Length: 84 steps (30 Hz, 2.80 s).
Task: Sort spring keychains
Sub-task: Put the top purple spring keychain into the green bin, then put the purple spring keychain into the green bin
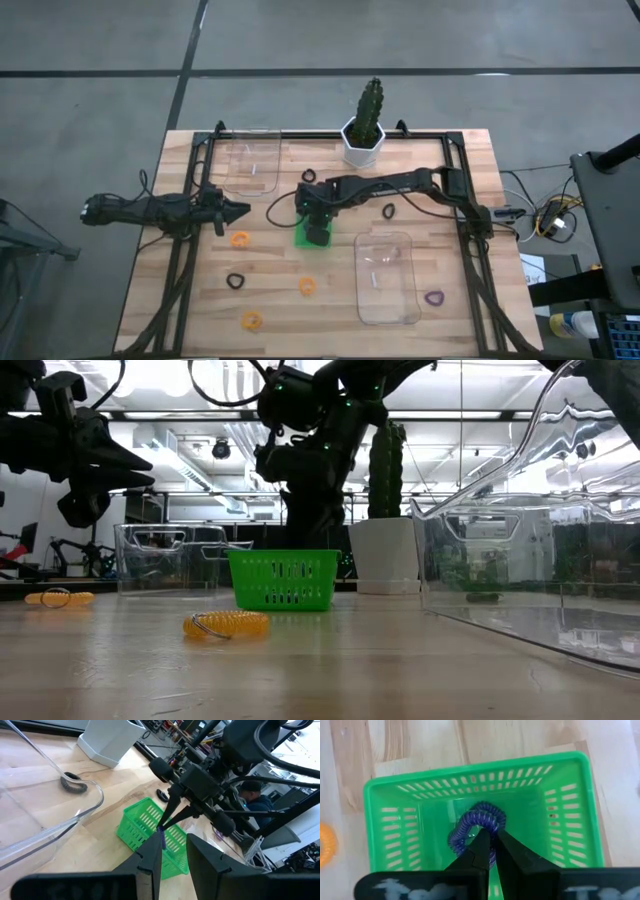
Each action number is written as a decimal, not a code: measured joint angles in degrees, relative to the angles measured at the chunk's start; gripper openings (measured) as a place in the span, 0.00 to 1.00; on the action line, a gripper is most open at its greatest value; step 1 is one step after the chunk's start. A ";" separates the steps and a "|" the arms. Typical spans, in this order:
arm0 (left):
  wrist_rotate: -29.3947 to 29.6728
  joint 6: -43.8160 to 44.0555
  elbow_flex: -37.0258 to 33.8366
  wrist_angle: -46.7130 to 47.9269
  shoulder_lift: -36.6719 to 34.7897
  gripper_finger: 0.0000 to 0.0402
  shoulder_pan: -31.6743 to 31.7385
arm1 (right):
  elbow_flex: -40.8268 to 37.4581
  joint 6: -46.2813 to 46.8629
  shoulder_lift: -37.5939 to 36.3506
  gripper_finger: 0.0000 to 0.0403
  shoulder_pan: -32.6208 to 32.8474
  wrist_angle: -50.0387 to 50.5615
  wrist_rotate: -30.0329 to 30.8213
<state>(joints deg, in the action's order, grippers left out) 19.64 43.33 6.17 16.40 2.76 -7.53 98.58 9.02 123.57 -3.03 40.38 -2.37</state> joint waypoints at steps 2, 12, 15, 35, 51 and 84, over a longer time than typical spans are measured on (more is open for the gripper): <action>0.00 0.00 0.00 -0.02 0.00 0.21 -0.01 | -0.35 0.06 0.02 0.03 -0.02 0.09 0.00; 0.00 0.00 0.00 -0.02 0.00 0.21 -0.01 | -1.28 -0.05 0.04 0.03 -0.07 0.11 -0.02; 0.00 0.00 0.00 -0.02 0.00 0.21 0.00 | -1.32 -0.26 0.04 0.06 -0.07 0.12 -0.26; 0.00 0.15 0.00 -0.07 0.02 0.21 0.00 | 1.52 -1.40 -5.16 0.22 -0.21 11.79 -0.42; -0.04 0.02 0.00 -0.07 0.22 0.21 0.02 | -2.16 18.57 -29.60 0.20 3.82 38.06 10.07; 0.00 0.13 0.00 -0.02 0.39 0.21 -0.02 | -45.01 60.51 -58.04 0.25 48.49 23.72 -8.18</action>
<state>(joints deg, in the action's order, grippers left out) 19.64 43.46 6.17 16.38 3.16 -7.55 53.57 69.53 65.53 45.46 64.10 -10.55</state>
